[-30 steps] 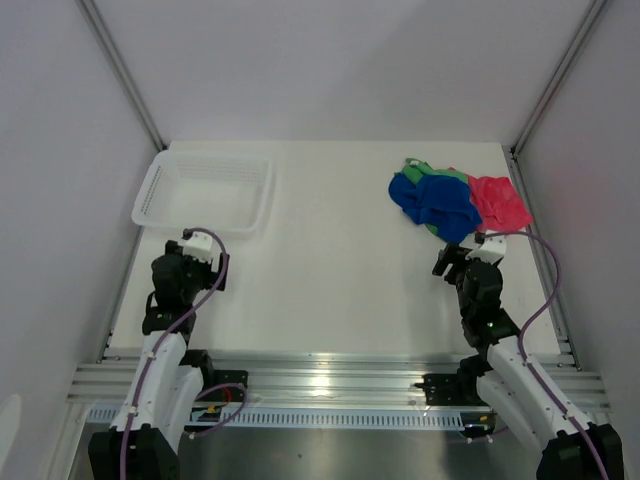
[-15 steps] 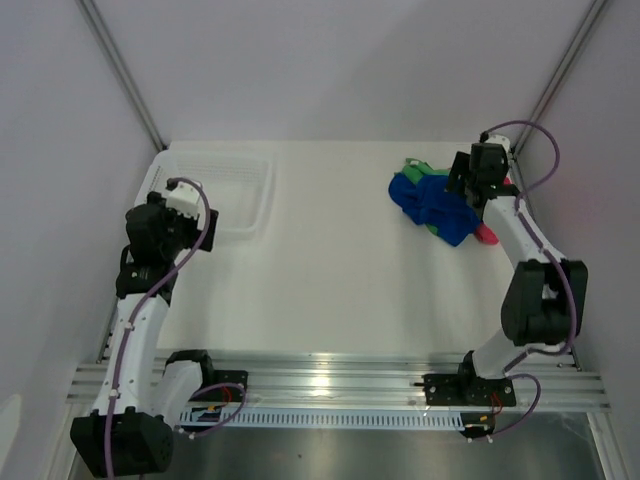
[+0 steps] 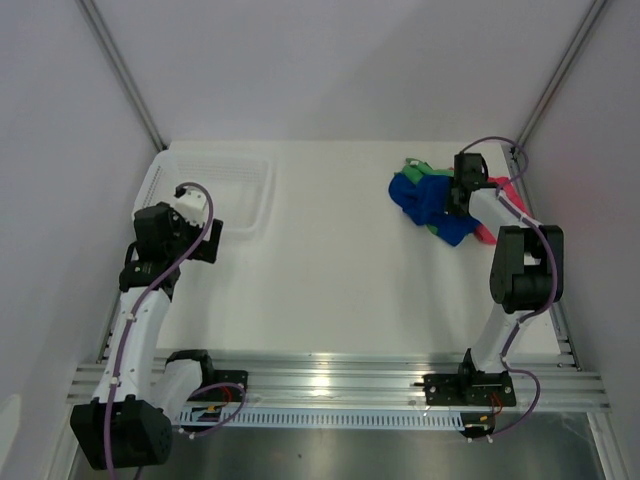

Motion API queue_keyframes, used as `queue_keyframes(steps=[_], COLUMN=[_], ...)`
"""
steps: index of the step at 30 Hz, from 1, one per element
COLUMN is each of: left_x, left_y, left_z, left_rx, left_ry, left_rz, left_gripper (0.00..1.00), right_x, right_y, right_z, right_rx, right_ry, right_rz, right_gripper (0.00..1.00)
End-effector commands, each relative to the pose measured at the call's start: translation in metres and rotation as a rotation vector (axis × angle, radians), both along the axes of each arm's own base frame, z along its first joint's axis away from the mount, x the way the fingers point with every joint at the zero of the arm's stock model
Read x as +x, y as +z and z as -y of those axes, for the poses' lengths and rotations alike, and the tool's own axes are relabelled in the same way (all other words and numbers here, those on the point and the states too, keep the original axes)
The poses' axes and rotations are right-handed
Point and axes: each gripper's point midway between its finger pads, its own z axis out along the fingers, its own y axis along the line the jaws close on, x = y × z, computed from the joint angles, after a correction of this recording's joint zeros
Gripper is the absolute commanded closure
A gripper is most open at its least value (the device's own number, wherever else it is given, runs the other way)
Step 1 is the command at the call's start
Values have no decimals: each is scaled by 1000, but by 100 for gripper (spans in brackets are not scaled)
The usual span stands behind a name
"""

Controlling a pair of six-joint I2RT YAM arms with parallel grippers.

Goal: Roll the towels
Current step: Grab a towel with the right arm

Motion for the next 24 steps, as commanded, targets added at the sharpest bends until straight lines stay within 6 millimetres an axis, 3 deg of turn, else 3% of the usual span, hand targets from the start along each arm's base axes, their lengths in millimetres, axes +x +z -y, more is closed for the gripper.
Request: queue_keyframes(steps=[1,4,7,9,11,12,13,14,15,16,17,18,21,24], left_x=[-1,-1,-3,-3,-4,-5,-5,-5,-6,-6,-7,-7,-9,-11], left_y=[2,0,0,2,4,6,8,9,10,13,14,16,21,30], left_z=[3,3,4,5,5,7,8,9,10,11,11,12,13,14], left_rx=[-17,-18,-17,-15,-18,-21,-20,-22,-23,-24,-26,-23,-17,-4], left_ry=[-6,-6,-8,-16,-20,-30,-34,-38,-46,-50,-53,-59,-72,-88], left_rz=[12,2,1,8,14,20,25,28,31,38,40,42,48,69], left_gripper=[0,1,0,1,0,1,1,0,1,0,1,1,0,1], right_x=[5,4,4,0,-4,-12,-16,-24,-36,-44,-53,-68,-103,-133], right_y=[21,28,52,82,135,152,172,210,225,242,274,284,331,369], right_z=[-4,-6,-15,-35,-51,-78,-91,-103,-132,-146,-157,-183,-228,-262], right_rx=[6,12,9,-26,-61,-80,-89,-91,-103,-93,-69,-31,96,287], right_ry=[25,33,61,111,141,208,236,249,334,367,393,465,596,699], right_rz=[72,89,125,168,270,292,329,408,430,463,530,546,646,728], right_gripper=[100,100,100,100,100,100,100,100,100,100,100,100,100,100])
